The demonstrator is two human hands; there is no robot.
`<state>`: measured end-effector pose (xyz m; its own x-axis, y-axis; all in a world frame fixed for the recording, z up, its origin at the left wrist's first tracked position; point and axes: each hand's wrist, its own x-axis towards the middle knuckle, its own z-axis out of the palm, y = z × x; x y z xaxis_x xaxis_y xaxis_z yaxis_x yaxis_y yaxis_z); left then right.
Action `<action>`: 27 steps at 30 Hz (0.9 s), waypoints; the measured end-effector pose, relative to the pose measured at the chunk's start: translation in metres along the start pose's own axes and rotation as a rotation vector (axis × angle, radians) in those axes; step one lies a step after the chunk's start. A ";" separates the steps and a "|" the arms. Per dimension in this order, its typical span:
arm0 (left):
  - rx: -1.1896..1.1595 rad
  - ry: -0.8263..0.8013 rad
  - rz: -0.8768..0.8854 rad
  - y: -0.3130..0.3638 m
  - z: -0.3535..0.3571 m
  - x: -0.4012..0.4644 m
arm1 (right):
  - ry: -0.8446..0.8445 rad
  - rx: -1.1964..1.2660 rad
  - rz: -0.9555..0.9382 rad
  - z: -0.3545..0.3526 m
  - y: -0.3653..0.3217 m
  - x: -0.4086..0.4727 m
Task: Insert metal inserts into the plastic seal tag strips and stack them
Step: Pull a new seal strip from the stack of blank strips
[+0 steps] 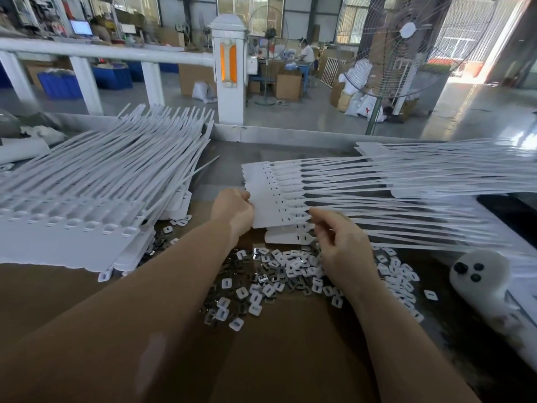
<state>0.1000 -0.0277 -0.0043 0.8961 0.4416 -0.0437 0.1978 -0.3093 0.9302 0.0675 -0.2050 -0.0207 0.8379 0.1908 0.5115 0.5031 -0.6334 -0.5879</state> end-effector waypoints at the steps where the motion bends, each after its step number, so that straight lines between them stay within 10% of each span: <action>1: 0.066 -0.007 0.040 0.001 -0.003 -0.003 | 0.002 -0.001 -0.007 0.000 -0.001 0.000; 10: 0.479 0.082 0.248 0.006 -0.049 -0.021 | 0.069 -0.004 -0.067 -0.001 -0.004 -0.003; 19: 1.119 0.234 0.087 -0.001 -0.104 -0.023 | 0.145 0.001 -0.145 -0.004 -0.009 -0.006; 27: 1.076 0.177 -0.031 -0.010 -0.124 -0.012 | 0.170 -0.029 -0.185 -0.004 -0.011 -0.008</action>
<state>0.0377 0.0745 0.0321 0.8317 0.5505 0.0717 0.5407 -0.8326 0.1199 0.0543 -0.2030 -0.0158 0.6833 0.1777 0.7081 0.6358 -0.6216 -0.4575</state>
